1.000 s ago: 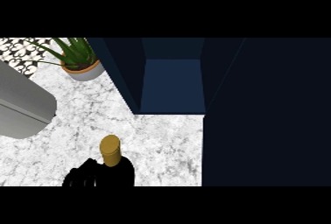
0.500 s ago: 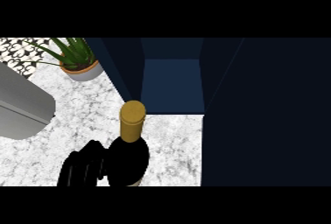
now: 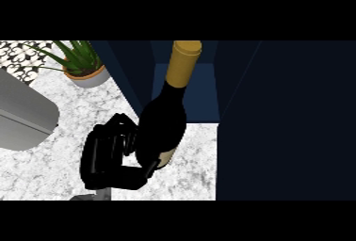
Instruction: Pick up the wine, place it into the cabinet and close the cabinet
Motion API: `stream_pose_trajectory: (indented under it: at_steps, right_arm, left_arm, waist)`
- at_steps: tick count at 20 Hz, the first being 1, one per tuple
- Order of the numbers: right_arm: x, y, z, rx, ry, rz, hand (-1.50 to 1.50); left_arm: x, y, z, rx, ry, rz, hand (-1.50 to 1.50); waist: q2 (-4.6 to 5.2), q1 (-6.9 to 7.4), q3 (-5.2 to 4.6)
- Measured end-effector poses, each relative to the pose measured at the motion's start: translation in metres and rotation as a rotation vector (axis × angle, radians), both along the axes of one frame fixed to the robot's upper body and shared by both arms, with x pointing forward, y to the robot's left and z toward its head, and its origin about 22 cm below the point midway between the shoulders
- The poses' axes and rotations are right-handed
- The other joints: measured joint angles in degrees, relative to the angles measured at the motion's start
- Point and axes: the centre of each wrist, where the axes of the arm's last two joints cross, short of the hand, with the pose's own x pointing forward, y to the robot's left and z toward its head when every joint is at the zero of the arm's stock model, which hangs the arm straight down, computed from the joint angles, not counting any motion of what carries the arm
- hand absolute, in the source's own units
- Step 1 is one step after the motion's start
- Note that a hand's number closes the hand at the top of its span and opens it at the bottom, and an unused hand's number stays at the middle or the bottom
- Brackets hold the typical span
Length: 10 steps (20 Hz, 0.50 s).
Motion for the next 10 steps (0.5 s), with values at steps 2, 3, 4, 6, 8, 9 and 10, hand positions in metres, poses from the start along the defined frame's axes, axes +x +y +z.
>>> stream_pose_trajectory:
  at_steps: [2, 3, 4, 6, 8, 9, 10]
  right_arm:
    - [-0.003, -0.001, -0.001, -0.005, -0.004, 0.007, -1.50]
    - [-0.003, -0.003, -0.003, -0.004, -0.003, 0.008, -1.50]
    - [-0.006, 0.001, -0.002, -0.003, -0.002, 0.010, -1.50]
    - [-0.007, -0.003, 0.000, -0.001, -0.005, 0.008, -1.50]
    - [-0.003, -0.004, -0.004, -0.005, -0.004, 0.002, -1.50]
    - [-0.005, -0.003, -0.005, -0.006, -0.005, 0.002, -1.50]
    - [-0.003, -0.001, -0.005, -0.005, -0.006, 0.001, -1.50]
  left_arm:
    - [0.010, -0.013, 0.006, 0.016, -0.005, 0.010, 1.50]
    - [0.015, -0.016, 0.004, 0.024, -0.010, 0.016, 1.50]
    - [0.017, -0.019, 0.000, 0.034, -0.010, 0.021, 1.50]
    - [0.024, -0.029, 0.004, 0.063, -0.010, 0.031, 1.50]
    - [0.029, -0.038, 0.009, 0.093, -0.010, 0.033, 1.50]
    - [0.032, -0.041, 0.005, 0.108, -0.006, 0.030, 1.50]
    - [0.035, -0.047, 0.005, 0.123, -0.004, 0.032, 1.50]
  waist:
    - [0.01, -0.10, 0.01]
    - [0.00, -0.11, 0.00]
    - [0.00, -0.12, 0.01]
    - [0.00, -0.15, 0.00]
    - [-0.01, -0.13, 0.00]
    - [0.01, -0.17, 0.01]
    - [0.01, -0.17, 0.01]
